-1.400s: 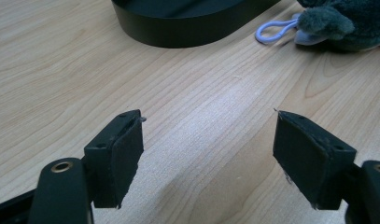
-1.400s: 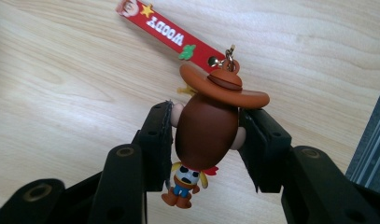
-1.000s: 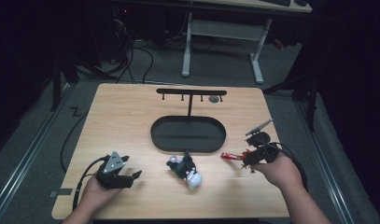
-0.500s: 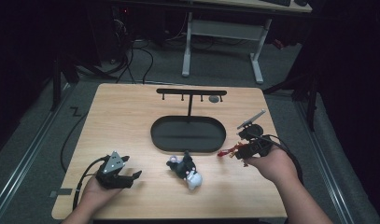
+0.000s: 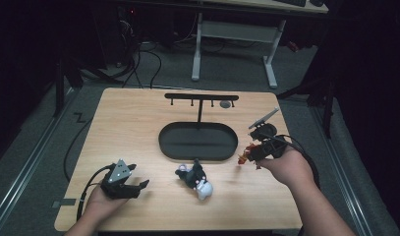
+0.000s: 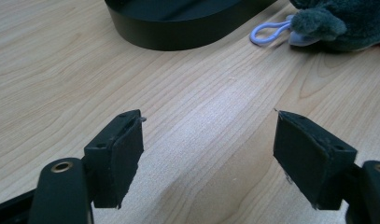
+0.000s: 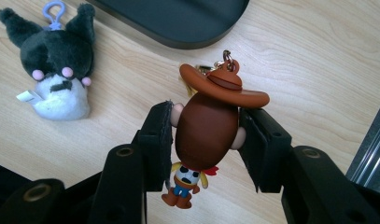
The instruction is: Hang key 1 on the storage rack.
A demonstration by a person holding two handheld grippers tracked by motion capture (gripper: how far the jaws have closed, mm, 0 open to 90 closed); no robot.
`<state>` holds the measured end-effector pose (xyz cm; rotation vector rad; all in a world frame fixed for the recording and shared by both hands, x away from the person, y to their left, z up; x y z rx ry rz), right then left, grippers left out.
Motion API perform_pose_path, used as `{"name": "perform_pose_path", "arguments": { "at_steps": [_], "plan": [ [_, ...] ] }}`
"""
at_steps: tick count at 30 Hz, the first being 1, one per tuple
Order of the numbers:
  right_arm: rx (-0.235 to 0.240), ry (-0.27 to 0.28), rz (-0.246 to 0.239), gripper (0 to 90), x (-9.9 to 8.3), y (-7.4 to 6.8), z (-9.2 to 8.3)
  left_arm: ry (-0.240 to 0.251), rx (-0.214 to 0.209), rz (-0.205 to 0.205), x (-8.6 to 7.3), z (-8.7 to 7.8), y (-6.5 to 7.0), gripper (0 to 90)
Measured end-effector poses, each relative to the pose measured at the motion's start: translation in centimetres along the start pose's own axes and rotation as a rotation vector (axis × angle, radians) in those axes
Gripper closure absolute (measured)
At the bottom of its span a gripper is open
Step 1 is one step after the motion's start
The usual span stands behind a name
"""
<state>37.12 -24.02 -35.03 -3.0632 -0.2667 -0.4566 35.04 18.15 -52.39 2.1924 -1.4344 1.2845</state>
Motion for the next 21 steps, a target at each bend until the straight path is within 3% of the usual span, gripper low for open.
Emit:
{"name": "perform_pose_path", "arguments": {
  "at_steps": [21],
  "plan": [
    [-0.006,0.022,0.008,56.1,2.7,-0.4,0.0,0.019,0.006,-0.024,-0.2,-0.3,-0.2,22.7]
  ]
}}
Point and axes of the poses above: each handheld gripper's, and its own axes: z roughly forward along the jaws, x roughly out of its top, y roughly to its right, the point moved 1 cm from there along z, roughly forward along the jaws, and after that the axes turned 15 degrees about z, right-handed, at the moved point
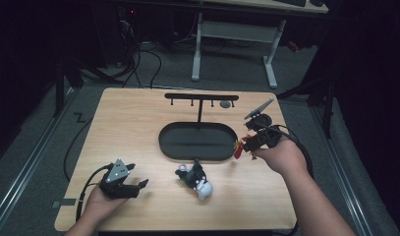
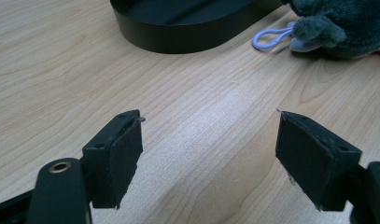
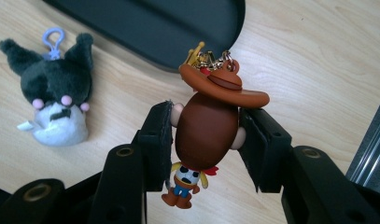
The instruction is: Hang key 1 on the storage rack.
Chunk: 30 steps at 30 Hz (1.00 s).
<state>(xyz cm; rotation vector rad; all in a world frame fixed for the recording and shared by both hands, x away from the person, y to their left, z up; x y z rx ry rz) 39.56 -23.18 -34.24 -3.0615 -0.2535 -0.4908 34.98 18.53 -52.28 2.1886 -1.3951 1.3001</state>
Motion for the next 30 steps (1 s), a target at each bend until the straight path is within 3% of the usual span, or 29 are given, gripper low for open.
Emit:
{"name": "perform_pose_path", "arguments": {
  "at_steps": [17,30],
  "plan": [
    [-0.015,0.028,0.039,56.1,3.3,0.4,-0.2,0.006,-0.009,-0.006,-0.1,-0.2,0.0,22.3],
    [-0.013,0.049,0.049,56.1,5.4,-0.1,-0.1,0.01,-0.011,-0.005,-0.2,-0.3,-0.1,22.3]
  ]
}}
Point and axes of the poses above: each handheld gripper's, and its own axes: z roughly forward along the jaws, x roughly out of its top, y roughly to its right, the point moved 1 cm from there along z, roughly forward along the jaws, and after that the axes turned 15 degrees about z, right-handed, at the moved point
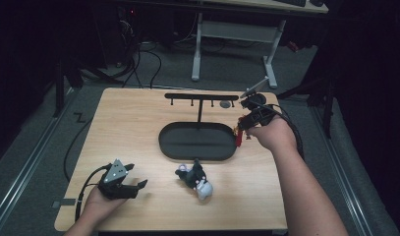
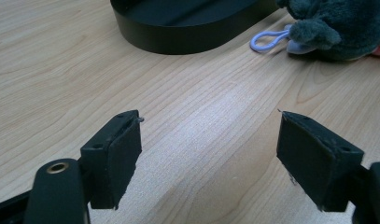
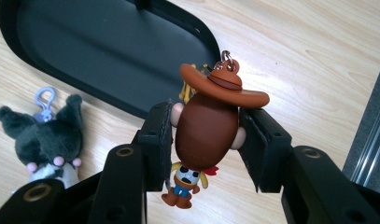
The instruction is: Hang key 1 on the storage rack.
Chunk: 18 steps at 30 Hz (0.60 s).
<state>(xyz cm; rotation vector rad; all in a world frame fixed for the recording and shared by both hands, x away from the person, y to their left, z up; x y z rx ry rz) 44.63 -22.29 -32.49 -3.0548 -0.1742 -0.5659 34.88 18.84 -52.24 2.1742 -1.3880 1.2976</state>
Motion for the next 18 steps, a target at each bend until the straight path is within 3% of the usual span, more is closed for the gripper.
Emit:
{"name": "perform_pose_path", "arguments": {
  "at_steps": [18],
  "plan": [
    [0.004,0.028,0.001,56.1,2.2,-1.1,-0.1,-0.002,0.0,0.005,0.0,0.0,0.0,22.3]
  ]
}}
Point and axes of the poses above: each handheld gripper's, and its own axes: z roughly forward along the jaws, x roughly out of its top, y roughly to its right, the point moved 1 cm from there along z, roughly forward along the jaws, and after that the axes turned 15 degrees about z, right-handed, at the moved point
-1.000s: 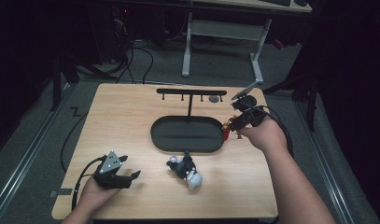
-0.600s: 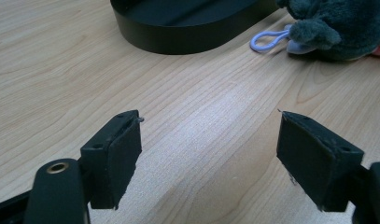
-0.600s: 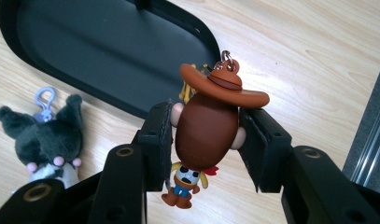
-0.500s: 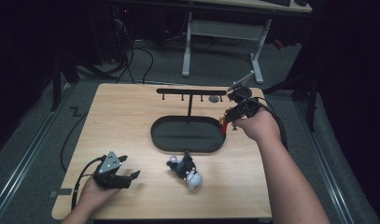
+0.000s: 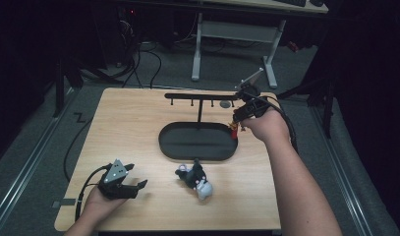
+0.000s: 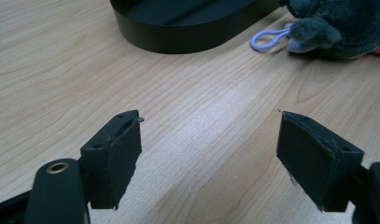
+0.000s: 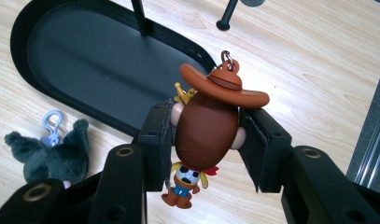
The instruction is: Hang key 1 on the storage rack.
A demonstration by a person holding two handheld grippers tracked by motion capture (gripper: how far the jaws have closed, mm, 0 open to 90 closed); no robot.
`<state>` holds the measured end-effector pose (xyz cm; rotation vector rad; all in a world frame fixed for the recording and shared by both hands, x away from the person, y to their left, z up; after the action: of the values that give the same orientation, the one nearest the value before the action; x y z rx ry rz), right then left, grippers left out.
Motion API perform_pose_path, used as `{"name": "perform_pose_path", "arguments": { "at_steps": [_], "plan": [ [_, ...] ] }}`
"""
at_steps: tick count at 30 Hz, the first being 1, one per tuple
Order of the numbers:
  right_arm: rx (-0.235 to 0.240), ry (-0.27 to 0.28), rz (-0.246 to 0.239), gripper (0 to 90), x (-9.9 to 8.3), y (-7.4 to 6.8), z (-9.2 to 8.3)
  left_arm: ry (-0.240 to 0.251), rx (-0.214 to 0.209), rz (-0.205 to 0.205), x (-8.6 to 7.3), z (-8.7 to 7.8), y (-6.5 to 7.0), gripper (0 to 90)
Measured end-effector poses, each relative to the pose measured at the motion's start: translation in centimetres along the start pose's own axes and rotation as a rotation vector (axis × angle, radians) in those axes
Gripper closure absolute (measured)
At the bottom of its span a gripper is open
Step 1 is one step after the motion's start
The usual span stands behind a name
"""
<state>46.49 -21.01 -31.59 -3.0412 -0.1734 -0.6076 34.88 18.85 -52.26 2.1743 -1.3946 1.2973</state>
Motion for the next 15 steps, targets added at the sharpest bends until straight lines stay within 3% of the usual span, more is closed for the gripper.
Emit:
{"name": "perform_pose_path", "arguments": {
  "at_steps": [15],
  "plan": [
    [-0.016,0.012,0.008,56.1,2.2,-0.5,0.5,-0.003,0.001,0.004,0.0,0.0,-0.1,22.3]
  ]
}}
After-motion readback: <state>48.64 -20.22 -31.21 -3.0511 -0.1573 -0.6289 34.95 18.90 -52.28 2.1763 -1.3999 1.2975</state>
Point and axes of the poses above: each handheld gripper's, and its own axes: z roughly forward along the jaws, x roughly out of its top, y roughly to its right, the point moved 1 cm from there along z, roughly forward along the jaws, and after that the axes turned 15 degrees about z, right-handed, at the moved point
